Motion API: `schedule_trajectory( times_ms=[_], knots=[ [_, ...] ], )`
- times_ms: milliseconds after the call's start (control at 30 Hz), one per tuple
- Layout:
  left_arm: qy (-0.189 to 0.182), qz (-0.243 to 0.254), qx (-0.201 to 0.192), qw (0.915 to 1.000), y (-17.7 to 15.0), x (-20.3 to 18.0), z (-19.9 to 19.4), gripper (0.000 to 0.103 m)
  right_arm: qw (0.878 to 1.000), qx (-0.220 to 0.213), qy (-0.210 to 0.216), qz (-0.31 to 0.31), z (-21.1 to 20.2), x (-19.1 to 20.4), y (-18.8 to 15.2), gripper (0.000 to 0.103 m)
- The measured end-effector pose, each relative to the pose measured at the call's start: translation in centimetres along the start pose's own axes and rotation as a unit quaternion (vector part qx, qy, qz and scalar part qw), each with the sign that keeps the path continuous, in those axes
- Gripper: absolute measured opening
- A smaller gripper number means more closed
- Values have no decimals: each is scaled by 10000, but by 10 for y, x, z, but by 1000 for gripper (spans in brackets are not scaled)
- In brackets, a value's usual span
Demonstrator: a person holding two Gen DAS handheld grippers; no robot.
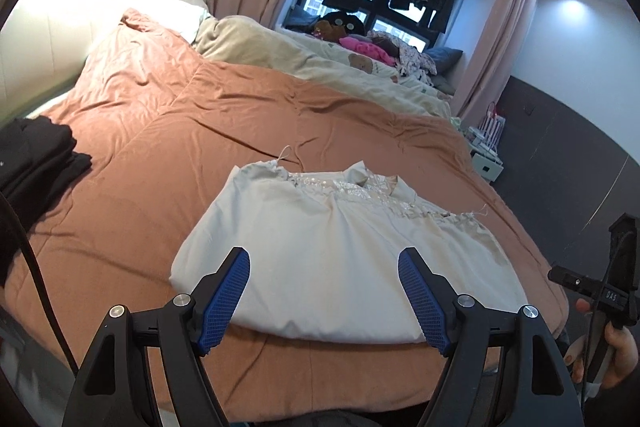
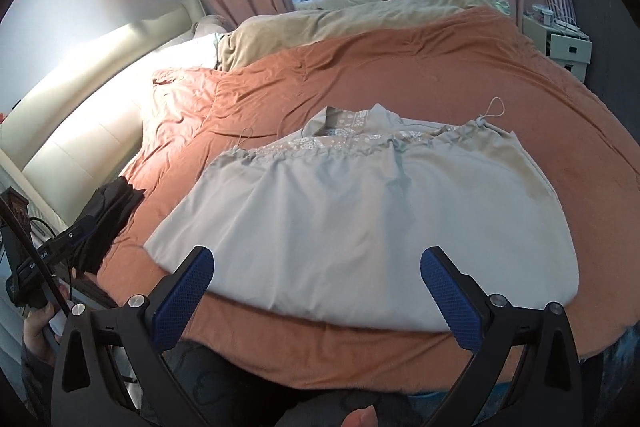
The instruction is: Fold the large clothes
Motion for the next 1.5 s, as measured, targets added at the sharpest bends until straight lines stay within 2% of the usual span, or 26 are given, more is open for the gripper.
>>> schedule_trajectory(
  times_ms=[133,233,267,367,467,600,700,800,833,867,967,1167,1300,1433,1500],
  knots=[
    [63,165,-72,9998,-6,-2,-20,89,10000,21,52,-68,-13,8,-11,103],
    [6,249,-176,9995,-10,-3,-34,101,9997,225,10,-82,-16,17,-21,103],
    [-9,280,-215,9994,-13,-2,-39,103,9995,311,-9,-64,-15,19,-23,103],
    [-5,368,-244,9990,-20,3,-48,103,9992,387,-67,-124,-11,25,-27,103],
    [50,324,-78,9994,-26,16,-45,103,9993,325,-83,-176,-6,34,-31,103],
    [105,41,45,9999,-33,36,-42,103,9989,449,39,-90,10,44,-39,103],
    [-94,-363,227,9990,-42,55,-35,99,9983,555,-34,-167,27,50,-48,102],
    [28,-512,465,9976,-50,69,-23,87,9968,748,-105,-272,46,58,-58,80],
    [47,-587,537,9968,-51,73,-18,81,9962,817,-112,-279,52,60,-60,68],
    [37,-674,592,9960,-53,78,-13,77,9951,946,-114,-252,61,61,-62,61],
    [71,-846,704,9939,-56,88,-1,75,9929,1171,-99,-163,85,61,-68,47],
    [218,-1122,986,9885,-64,108,34,74,9877,1552,-190,12,138,53,-76,34],
    [312,-1339,1207,9831,-72,122,58,74,9846,1728,-251,-9,172,53,-82,31],
    [428,-1454,1406,9784,-81,132,79,62,9826,1818,-385,-76,204,51,-81,22],
    [521,-1504,1502,9758,-86,138,89,58,9819,1849,-406,-42,216,51,-82,21]
  ],
)
Point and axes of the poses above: each gripper's, at about its wrist camera, not at the fingertips, and z roughly the way its jaws point, x to its left, y to its top, the point moved 1 cm from there along z, roughly the way its jaws point, and after that the axes turned 15 degrees about -x, right-handed, at the moved point
